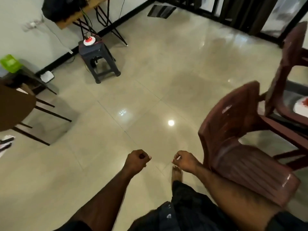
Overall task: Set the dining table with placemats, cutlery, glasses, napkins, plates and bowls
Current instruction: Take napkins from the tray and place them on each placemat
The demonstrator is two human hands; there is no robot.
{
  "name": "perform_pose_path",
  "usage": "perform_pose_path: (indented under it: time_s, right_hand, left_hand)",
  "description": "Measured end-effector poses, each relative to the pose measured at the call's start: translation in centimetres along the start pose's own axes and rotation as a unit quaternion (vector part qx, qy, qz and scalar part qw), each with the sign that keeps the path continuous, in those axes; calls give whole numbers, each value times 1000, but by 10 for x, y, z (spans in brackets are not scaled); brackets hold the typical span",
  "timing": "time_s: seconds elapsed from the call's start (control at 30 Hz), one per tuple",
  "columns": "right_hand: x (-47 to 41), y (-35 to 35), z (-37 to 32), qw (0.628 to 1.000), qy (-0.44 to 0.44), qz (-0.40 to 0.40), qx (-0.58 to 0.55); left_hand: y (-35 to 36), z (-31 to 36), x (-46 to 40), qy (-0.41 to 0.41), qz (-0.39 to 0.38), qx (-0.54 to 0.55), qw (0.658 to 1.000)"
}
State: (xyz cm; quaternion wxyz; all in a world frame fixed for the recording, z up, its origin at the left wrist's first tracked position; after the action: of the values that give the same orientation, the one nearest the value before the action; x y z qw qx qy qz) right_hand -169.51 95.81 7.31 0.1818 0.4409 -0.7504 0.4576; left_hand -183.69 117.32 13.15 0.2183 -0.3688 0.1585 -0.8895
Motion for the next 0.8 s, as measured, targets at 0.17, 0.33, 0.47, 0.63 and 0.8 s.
perform_pose_path:
  time_s: [0.17,0.33,0.47,0.63,0.8]
  right_hand:
    - [-91,-91,-104,998,-55,-6,37]
    - [-202,-208,-188,996,-68,64,-14]
    - [-290,-279,-202,991,-17,124,-55]
    - [-329,-344,-185,969,83,179,-147]
    - [-349,-389,-155,948,126,212,-203]
  left_hand:
    - [-88,66,-95,15,45,34,998]
    - [-160,114,-215,19,60,53,997]
    - [-192,190,-345,56,16,7,998]
    - [-174,326,-464,118,-94,-57,987]
    - [-134,439,-551,151,-166,-108,968]
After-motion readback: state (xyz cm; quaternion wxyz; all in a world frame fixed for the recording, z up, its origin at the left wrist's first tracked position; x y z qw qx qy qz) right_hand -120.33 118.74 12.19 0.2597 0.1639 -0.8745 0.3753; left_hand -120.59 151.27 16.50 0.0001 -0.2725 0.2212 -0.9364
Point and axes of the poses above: each hand's wrist, its own x-axis away from the middle knuckle, its own y-axis out of the palm, z = x × y, the point moved 10 cm from there along -x, towards the middle knuckle, and after that the axes turned 7 degrees about x, right-handed, at the moved point
